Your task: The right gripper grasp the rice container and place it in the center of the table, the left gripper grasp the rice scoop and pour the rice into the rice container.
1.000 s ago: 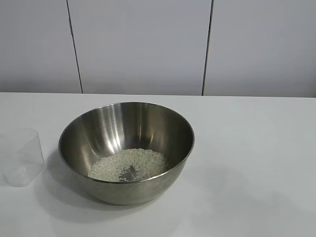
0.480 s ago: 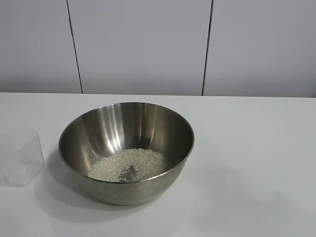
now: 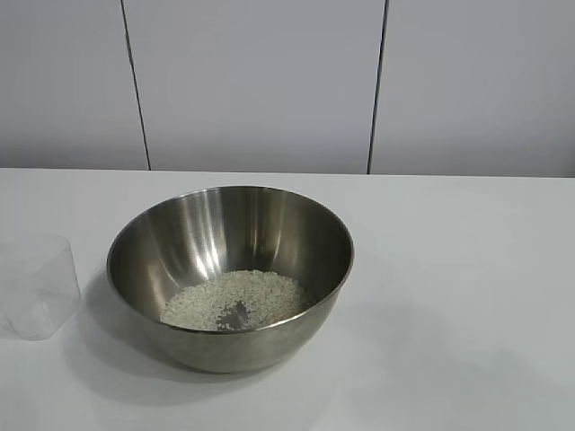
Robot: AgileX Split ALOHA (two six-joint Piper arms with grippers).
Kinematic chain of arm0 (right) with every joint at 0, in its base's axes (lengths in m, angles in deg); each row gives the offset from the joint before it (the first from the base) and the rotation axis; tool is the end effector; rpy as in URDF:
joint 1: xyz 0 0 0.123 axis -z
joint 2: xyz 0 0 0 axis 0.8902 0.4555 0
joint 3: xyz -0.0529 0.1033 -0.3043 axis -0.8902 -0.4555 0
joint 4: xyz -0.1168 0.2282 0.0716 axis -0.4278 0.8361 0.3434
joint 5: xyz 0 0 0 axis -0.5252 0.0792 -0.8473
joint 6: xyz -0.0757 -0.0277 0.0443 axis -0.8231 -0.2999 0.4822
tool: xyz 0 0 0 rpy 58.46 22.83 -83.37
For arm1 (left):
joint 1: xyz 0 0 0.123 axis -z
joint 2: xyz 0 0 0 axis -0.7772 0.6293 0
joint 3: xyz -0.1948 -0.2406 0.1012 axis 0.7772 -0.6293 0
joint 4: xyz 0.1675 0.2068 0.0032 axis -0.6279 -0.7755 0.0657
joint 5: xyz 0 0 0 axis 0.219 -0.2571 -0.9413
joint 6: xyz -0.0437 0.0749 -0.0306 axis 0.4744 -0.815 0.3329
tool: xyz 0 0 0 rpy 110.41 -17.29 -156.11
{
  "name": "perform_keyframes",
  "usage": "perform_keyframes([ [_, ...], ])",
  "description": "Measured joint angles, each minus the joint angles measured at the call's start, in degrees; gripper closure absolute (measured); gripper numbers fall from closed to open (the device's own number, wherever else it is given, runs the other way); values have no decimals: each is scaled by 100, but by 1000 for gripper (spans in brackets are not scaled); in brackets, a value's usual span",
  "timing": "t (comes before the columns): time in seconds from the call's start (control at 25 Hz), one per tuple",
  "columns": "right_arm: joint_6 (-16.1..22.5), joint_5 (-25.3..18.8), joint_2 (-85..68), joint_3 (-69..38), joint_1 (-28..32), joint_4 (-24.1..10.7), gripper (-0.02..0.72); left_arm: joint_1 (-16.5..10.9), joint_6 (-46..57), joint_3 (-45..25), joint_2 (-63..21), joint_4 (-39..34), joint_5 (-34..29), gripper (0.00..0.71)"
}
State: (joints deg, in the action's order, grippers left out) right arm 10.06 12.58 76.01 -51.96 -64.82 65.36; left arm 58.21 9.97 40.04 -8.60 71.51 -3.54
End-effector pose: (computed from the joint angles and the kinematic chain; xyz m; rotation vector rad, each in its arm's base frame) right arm -0.0296 0.0002 0.2740 -0.0630 2.0934 0.0238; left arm -0.0661 0.0069 0.3357 0.3446 2.0271 0.0318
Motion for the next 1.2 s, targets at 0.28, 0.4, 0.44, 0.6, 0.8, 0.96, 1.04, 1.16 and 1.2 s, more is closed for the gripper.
perform_keyframes([
  [0.28,0,0,0,0,0,0,282,0,331,-901,-366,250,-82,360],
  [0.4,0,0,0,0,0,0,282,0,342,-1168,-366,289,-46,360],
  [0.44,0,0,0,0,0,0,282,0,342,-1219,-366,288,-8,360],
  [0.6,0,0,0,0,0,0,282,0,359,-1274,-366,288,266,360],
  [0.8,0,0,0,0,0,0,282,0,398,-1465,-366,428,687,360],
  [0.96,0,0,0,0,0,0,282,0,398,-1470,-366,456,721,360],
  [1.04,0,0,0,0,0,0,282,0,398,-1470,-366,456,721,360],
  [1.16,0,0,0,0,0,0,282,0,398,-1470,-366,456,721,360],
  [1.2,0,0,0,0,0,0,282,0,398,-1470,-366,456,721,360],
])
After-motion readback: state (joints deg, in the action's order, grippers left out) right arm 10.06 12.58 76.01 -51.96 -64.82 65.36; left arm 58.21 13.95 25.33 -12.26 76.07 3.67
